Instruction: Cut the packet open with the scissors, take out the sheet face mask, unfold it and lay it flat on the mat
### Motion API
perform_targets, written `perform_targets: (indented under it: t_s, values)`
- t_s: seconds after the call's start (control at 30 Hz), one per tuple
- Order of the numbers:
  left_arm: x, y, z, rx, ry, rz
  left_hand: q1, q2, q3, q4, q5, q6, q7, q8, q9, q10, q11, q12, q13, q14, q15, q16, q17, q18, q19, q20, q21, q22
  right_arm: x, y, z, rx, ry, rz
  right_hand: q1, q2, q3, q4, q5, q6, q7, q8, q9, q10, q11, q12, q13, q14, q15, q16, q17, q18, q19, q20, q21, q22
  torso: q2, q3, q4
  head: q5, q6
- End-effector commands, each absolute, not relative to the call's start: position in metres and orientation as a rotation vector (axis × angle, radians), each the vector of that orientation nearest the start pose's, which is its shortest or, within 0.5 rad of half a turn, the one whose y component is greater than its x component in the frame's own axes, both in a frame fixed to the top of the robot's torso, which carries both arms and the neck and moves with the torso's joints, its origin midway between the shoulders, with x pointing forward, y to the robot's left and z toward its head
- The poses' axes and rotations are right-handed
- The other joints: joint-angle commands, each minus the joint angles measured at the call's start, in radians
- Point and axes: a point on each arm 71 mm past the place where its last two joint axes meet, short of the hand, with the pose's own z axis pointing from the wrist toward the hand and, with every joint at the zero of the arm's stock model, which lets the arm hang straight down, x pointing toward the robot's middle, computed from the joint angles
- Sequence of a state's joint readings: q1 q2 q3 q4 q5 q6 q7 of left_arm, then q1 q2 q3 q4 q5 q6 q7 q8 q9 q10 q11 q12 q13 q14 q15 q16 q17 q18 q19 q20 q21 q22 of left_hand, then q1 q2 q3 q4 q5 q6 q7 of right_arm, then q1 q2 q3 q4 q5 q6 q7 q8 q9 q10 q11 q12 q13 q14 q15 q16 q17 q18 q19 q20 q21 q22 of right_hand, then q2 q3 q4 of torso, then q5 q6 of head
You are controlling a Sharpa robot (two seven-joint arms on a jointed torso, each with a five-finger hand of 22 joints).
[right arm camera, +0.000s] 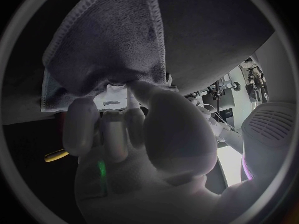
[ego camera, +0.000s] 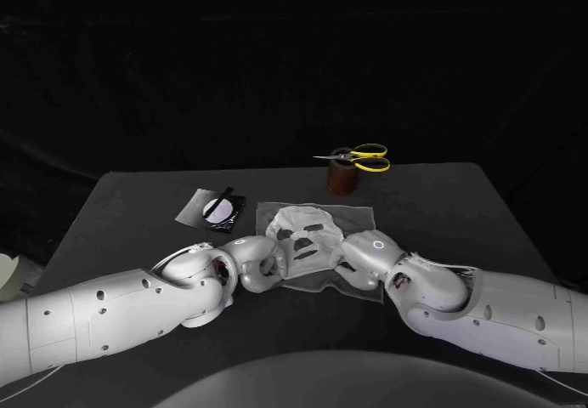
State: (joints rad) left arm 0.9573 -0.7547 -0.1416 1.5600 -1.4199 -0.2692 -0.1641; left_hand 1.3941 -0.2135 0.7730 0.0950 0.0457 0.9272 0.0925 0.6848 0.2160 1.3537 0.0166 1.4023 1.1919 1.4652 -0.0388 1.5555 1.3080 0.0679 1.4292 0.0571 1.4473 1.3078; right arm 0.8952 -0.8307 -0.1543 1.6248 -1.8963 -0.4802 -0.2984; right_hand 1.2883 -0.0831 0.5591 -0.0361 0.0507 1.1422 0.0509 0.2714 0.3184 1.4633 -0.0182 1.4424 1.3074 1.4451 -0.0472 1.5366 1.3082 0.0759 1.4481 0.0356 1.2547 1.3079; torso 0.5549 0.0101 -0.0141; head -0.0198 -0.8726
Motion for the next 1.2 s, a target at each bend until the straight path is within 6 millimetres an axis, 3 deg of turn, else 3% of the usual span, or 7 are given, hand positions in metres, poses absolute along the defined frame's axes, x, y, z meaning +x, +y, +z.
perform_targets:
  t_s: [0.03, 0.33, 0.5, 0.57, 0.63, 0.7, 1.2]
  values:
    - [0.390, 0.150, -0.331, 0.164, 2.123, -0.718, -0.013, 0.001, 0.007, -0.002, 0.003, 0.001, 0.001, 0.006, 0.030, -0.004, -0.002, -0.006, -0.004, 0.093, -0.007, 0.001, 0.215, -0.013, 0.000, 0.000, 0.000, 0.065, 0.362, -0.167, -0.331, -0.410, 1.810, 0.536, -0.008, -0.002, 0.004, 0.005, -0.002, 0.000, -0.001, 0.069, 0.089, 0.080, -0.006, 0.005, 0.191, 0.117, -0.031, 0.003, 0.232, -0.013, 0.001, -0.003, 0.003, 0.180, 0.000, 0.0000, 0.0001, -0.002, 0.000]
    - [0.393, 0.152, -0.329, 0.144, 2.087, -0.719, -0.037, -0.008, 0.006, -0.015, 0.003, -0.039, 0.013, -0.009, 0.025, -0.088, 0.008, -0.074, -0.128, 0.091, 0.000, -0.002, 0.207, -0.009, -0.014, 0.003, -0.012, 0.048, 0.356, -0.165, -0.333, -0.411, 1.871, 0.539, -0.009, -0.002, 0.006, 0.005, -0.002, -0.002, -0.001, 0.071, 0.093, 0.080, -0.007, 0.005, 0.191, 0.117, -0.031, 0.003, 0.233, -0.012, 0.000, -0.003, 0.001, 0.179, 0.000, -0.0010, 0.0006, -0.004, 0.000]
    - [0.394, 0.153, -0.325, 0.109, 2.038, -0.763, -0.108, -0.080, -0.085, -0.018, 0.004, -0.152, 0.030, -0.099, -0.016, -0.302, 0.021, -0.252, -0.411, 0.082, 0.013, -0.011, 0.179, 0.000, -0.041, 0.015, -0.036, 0.014, 0.359, -0.171, -0.329, -0.323, 1.816, 0.544, -0.030, -0.015, 0.006, 0.024, -0.004, -0.058, 0.009, 0.062, 0.105, 0.059, 0.001, -0.079, 0.144, 0.108, -0.027, -0.027, 0.204, -0.001, -0.025, -0.002, -0.057, 0.163, 0.000, -0.0015, -0.0001, -0.005, 0.000]
    - [0.394, 0.153, -0.325, 0.103, 2.028, -0.775, -0.116, -0.080, -0.123, -0.025, 0.002, -0.165, 0.030, -0.115, -0.024, -0.303, 0.015, -0.256, -0.418, 0.082, 0.009, -0.011, 0.180, 0.000, -0.040, 0.015, -0.037, 0.015, 0.360, -0.173, -0.328, -0.293, 1.792, 0.548, -0.058, -0.041, -0.016, 0.042, -0.002, -0.105, 0.030, 0.038, 0.099, 0.045, 0.016, -0.122, 0.120, 0.102, -0.017, -0.046, 0.187, 0.004, -0.040, 0.001, -0.092, 0.153, 0.000, -0.0013, 0.0001, -0.006, 0.000]
    - [0.394, 0.153, -0.324, 0.099, 2.019, -0.787, -0.120, -0.079, -0.179, -0.034, 0.003, -0.166, 0.027, -0.126, -0.032, -0.303, 0.011, -0.260, -0.425, 0.082, 0.006, -0.012, 0.179, 0.000, -0.040, 0.013, -0.038, 0.015, 0.362, -0.176, -0.326, -0.266, 1.768, 0.553, -0.104, -0.106, -0.071, 0.066, -0.004, -0.207, 0.064, -0.018, 0.080, 0.037, 0.044, -0.142, 0.109, 0.097, 0.007, -0.058, 0.177, 0.005, -0.052, 0.015, -0.118, 0.146, 0.000, -0.0005, 0.0010, -0.005, 0.000]
    - [0.394, 0.154, -0.323, 0.095, 2.011, -0.798, -0.119, -0.078, -0.205, -0.035, 0.003, -0.165, 0.025, -0.132, -0.036, -0.303, 0.009, -0.261, -0.428, 0.082, 0.003, -0.011, 0.181, -0.001, -0.039, 0.011, -0.038, 0.015, 0.363, -0.178, -0.325, -0.240, 1.744, 0.565, -0.105, -0.127, -0.101, 0.078, -0.003, -0.240, 0.070, -0.036, 0.075, 0.031, 0.053, -0.158, 0.100, 0.092, 0.015, -0.067, 0.168, 0.008, -0.061, 0.025, -0.136, 0.140, 0.000, -0.0001, 0.0018, -0.004, 0.000]
    - [0.389, 0.181, -0.307, -0.017, 1.955, -0.893, -0.089, -0.066, -0.309, -0.038, 0.003, -0.155, 0.018, -0.151, -0.050, -0.292, 0.002, -0.251, -0.418, 0.084, -0.003, -0.011, 0.184, -0.001, -0.037, 0.005, -0.039, 0.016, 0.354, -0.203, -0.305, -0.053, 1.638, 0.778, -0.048, -0.124, -0.169, 0.108, -0.001, -0.219, 0.073, -0.032, 0.083, 0.025, 0.056, -0.173, 0.089, 0.088, 0.019, -0.078, 0.159, 0.017, -0.069, 0.040, -0.163, 0.133, -0.006, -0.0016, 0.0011, -0.008, 0.000]
